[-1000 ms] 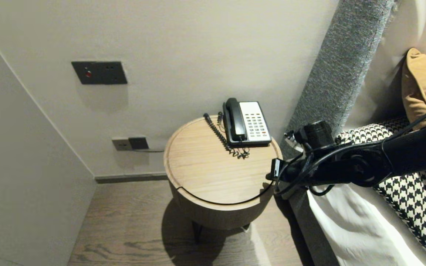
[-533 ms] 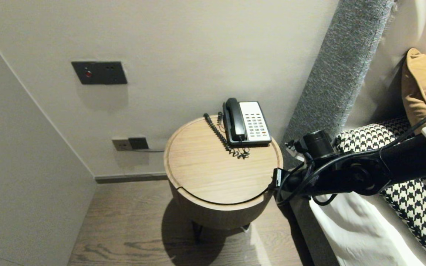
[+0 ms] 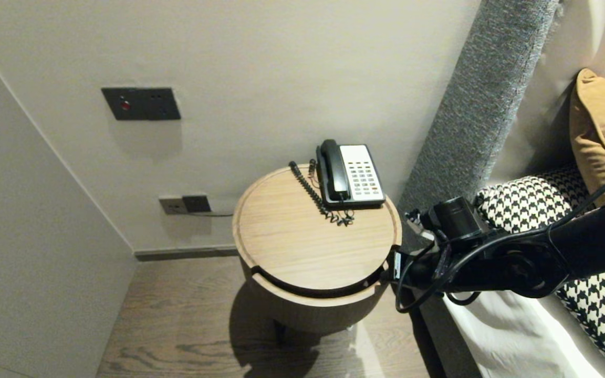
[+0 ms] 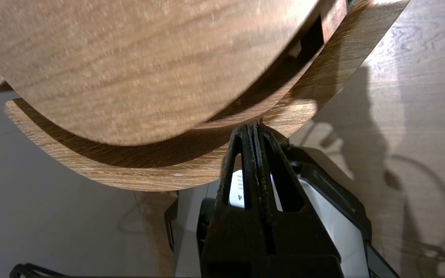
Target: Open the nightstand drawer
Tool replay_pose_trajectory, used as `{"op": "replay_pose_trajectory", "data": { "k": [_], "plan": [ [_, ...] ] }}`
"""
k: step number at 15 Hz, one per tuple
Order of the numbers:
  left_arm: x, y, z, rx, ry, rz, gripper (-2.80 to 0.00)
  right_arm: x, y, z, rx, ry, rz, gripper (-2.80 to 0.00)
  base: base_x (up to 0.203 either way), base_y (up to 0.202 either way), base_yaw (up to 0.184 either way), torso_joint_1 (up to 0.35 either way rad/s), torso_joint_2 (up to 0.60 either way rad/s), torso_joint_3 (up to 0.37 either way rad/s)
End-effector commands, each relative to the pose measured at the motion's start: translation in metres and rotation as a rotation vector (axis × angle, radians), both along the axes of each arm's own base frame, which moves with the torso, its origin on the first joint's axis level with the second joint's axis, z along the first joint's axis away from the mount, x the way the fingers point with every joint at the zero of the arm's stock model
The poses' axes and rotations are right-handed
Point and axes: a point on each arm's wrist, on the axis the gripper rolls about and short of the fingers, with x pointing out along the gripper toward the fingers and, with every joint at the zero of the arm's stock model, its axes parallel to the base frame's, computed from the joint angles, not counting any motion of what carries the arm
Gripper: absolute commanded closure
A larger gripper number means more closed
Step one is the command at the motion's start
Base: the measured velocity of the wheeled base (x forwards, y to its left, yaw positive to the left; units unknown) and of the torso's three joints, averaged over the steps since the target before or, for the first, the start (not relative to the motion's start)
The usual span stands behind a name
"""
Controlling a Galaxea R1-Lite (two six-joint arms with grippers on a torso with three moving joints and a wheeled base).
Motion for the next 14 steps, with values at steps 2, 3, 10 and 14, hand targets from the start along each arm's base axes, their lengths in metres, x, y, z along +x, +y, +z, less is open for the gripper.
{"op": "replay_pose_trajectory", "data": {
  "k": [2, 3, 10, 14],
  "plan": [
    [0.000, 0.000, 0.000, 0.000, 0.001, 0.000, 0.00, -0.013, -0.002, 0.011, 0.019, -0.014, 0.002, 0.00, 0.000, 0.000, 0.000, 0.000, 0.00, 0.000],
    [0.000, 0.000, 0.000, 0.000, 0.000, 0.001, 0.00, -0.016, -0.003, 0.010, 0.021, -0.006, -0.002, 0.00, 0.000, 0.000, 0.000, 0.000, 0.00, 0.000],
    [0.000, 0.000, 0.000, 0.000, 0.002, 0.001, 0.00, -0.039, -0.011, 0.022, 0.094, -0.092, -0.029, 0.00, 0.000, 0.000, 0.000, 0.000, 0.00, 0.000],
    [0.000, 0.000, 0.000, 0.000, 0.003, 0.001, 0.00, -0.024, -0.005, 0.038, 0.133, -0.162, -0.031, 0.00, 0.000, 0.000, 0.000, 0.000, 0.00, 0.000]
  ]
}}
